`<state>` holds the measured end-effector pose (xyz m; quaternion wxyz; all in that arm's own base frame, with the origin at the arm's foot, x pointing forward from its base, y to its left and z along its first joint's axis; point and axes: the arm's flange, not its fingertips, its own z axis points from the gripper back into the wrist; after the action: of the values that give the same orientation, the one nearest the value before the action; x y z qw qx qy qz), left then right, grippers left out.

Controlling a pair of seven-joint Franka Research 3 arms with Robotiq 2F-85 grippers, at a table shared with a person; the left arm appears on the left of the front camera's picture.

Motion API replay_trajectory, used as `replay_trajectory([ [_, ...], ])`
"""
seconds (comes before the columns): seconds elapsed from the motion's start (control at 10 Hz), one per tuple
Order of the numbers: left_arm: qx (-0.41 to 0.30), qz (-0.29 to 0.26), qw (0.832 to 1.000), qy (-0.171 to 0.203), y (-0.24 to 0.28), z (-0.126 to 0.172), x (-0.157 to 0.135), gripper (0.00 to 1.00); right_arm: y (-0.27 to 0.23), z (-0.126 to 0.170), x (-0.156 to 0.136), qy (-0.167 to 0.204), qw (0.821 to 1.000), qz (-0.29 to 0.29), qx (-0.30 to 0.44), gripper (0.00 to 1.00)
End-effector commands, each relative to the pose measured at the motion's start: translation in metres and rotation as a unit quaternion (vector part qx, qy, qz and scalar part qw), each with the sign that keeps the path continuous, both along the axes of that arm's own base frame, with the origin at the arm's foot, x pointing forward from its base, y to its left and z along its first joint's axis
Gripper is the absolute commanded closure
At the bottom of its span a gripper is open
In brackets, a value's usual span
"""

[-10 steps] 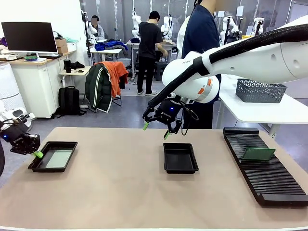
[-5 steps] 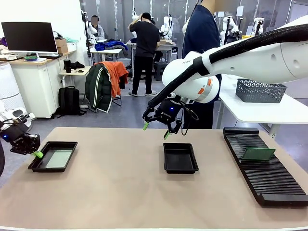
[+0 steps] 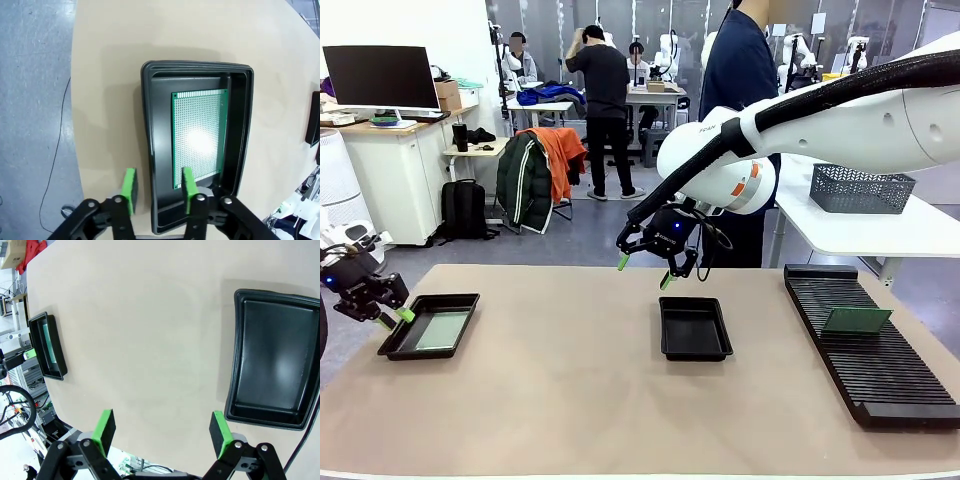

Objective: Inspect and transfer BCBs to ESD trays.
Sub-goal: Pick up the ESD tray and place it on the left side of the table.

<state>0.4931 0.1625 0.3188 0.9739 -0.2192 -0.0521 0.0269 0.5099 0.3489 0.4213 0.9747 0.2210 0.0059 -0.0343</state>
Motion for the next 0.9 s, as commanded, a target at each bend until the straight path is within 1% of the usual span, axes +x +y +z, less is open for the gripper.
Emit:
replay_trajectory([
  [0.0, 0.016, 0.002, 1.0, 0.011, -0.006, 0.007, -0.004, 0.19, 0.002, -0.001, 0.0, -0.001, 1.0, -0.008, -0.013, 0.0],
  [0.2, 0.016, -0.001, 1.0, 0.012, -0.006, 0.01, -0.003, 0.0, 0.002, -0.001, 0.0, -0.001, 1.0, -0.008, -0.013, 0.0],
  [0.4, 0.021, 0.0, 1.0, 0.005, -0.008, 0.03, -0.009, 0.0, 0.002, -0.001, 0.0, -0.001, 1.0, -0.008, -0.013, 0.0],
  [0.7, 0.051, -0.022, 0.998, 0.008, -0.02, 0.088, -0.02, 0.0, 0.002, -0.001, 0.0, -0.001, 1.0, -0.008, -0.013, 0.0],
  [0.8, 0.063, -0.022, 0.998, 0.009, -0.026, 0.108, -0.021, 0.0, 0.002, -0.001, 0.0, -0.001, 1.0, -0.008, -0.013, 0.0],
])
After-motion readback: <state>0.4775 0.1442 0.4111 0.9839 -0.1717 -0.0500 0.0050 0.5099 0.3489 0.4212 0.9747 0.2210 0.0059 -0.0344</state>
